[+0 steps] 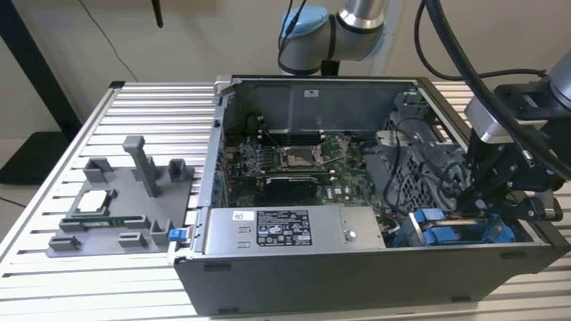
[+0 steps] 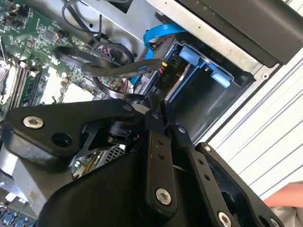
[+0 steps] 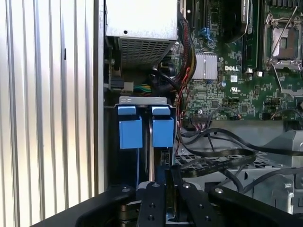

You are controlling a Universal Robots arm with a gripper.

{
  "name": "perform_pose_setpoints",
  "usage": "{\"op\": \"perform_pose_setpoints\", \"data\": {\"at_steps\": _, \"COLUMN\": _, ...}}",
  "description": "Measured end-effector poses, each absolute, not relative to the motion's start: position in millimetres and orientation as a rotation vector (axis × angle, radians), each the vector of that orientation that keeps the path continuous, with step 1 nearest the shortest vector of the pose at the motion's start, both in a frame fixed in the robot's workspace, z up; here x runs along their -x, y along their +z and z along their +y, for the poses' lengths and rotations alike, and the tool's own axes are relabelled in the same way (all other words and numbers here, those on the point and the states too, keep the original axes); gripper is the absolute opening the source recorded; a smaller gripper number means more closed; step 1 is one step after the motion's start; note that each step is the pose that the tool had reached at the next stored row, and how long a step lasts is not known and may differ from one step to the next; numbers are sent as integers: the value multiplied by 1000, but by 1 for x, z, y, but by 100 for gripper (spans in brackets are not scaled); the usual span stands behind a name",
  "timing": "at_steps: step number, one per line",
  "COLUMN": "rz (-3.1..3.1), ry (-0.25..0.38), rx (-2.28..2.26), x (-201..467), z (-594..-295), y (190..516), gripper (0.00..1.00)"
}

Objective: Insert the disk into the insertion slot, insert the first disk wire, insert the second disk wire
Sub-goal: 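Insert the second disk wire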

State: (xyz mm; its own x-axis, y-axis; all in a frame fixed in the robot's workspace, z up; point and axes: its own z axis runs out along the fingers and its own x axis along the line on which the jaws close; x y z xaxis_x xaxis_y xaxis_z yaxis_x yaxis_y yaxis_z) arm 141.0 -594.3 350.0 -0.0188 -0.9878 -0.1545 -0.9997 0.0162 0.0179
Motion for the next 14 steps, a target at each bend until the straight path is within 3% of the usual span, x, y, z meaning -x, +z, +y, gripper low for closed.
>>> {"op": "perform_pose_setpoints", "data": {"at_steps": 14, "rz": 2154, "ry": 159, "rx": 2120, "x": -138, "z": -592, "y": 347, "gripper": 0}}
